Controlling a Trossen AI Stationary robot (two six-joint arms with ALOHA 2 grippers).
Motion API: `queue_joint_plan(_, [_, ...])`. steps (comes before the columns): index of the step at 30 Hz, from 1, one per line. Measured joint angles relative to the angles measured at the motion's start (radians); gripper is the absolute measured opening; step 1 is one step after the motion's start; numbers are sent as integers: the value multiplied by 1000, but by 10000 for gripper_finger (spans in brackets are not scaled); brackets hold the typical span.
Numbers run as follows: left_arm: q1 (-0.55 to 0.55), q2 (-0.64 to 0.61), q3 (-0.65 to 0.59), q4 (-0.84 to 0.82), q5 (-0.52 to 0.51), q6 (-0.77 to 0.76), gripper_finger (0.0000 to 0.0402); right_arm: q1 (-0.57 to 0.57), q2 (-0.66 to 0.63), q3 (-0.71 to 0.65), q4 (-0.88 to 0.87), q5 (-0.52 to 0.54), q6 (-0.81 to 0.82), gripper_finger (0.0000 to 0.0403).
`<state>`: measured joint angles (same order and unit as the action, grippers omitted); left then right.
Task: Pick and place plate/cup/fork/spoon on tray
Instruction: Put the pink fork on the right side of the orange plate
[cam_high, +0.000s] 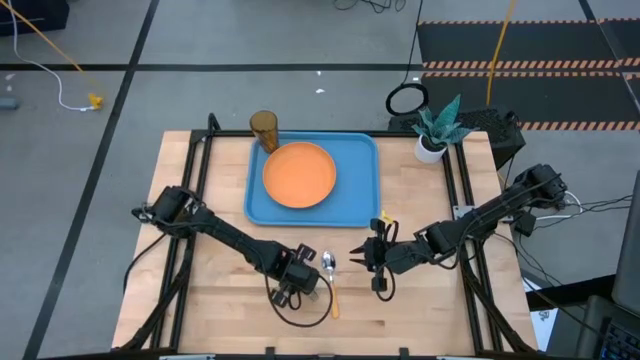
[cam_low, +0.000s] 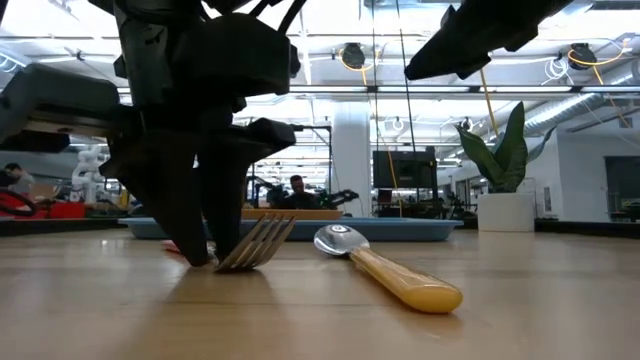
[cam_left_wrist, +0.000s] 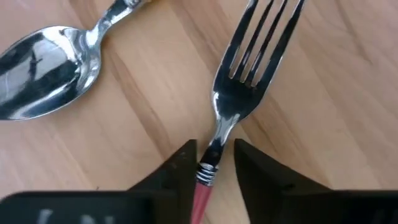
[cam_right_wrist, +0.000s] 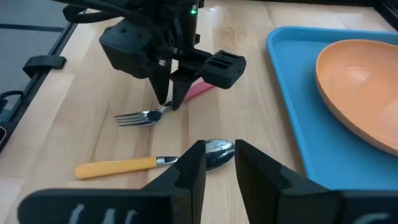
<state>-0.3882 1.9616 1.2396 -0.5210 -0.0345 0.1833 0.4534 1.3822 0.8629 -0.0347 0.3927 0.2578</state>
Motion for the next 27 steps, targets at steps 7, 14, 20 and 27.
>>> queue_joint_plan(7, [1,-7,-2,-2,-14,-17,23,0,0,0,0,3,-66,79])
queue_joint_plan(14, [9,-27,3,1,-22,-80,11,0,-3,0,-3,28,-126,79])
queue_joint_plan(20, [10,-49,3,24,-21,-142,5,-3,-4,0,-8,33,-182,79])
queue_joint_plan(27, [2,-48,3,26,-21,-193,3,-2,-4,0,-20,56,-192,79])
